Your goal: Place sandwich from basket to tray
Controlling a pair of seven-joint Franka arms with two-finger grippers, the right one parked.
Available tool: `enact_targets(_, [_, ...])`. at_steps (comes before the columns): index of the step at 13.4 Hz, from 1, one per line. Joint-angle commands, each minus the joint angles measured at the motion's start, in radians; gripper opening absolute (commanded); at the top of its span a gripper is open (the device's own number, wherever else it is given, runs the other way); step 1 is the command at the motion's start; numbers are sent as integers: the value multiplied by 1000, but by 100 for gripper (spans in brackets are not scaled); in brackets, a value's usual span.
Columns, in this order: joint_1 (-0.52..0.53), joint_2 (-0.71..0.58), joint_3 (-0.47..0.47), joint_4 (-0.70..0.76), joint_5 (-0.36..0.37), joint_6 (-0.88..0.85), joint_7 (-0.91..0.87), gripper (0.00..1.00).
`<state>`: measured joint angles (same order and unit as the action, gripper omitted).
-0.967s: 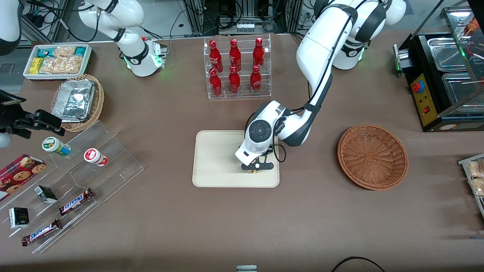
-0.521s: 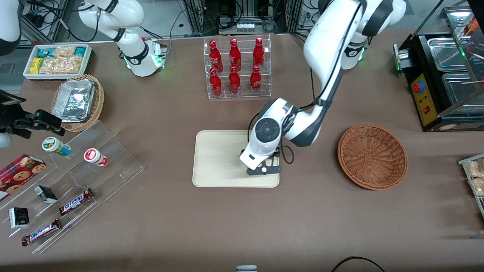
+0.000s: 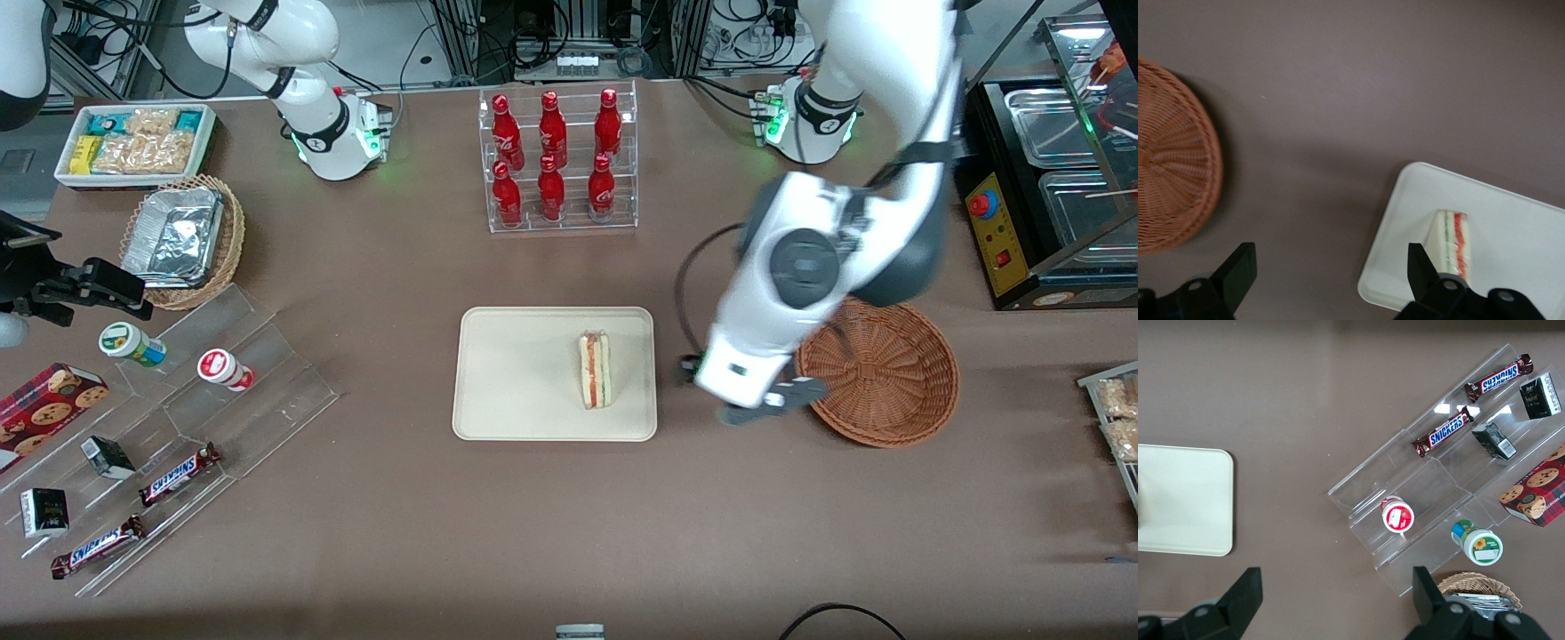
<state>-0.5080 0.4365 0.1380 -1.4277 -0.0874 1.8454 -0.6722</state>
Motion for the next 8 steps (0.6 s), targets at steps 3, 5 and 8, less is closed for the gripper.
enact_targets(3, [179, -257, -8, -220, 11, -75, 253, 100])
enact_targets(5, [242, -329, -15, -243, 37, -139, 299, 100])
enact_targets(8, [359, -424, -38, -255, 51, -236, 409, 100])
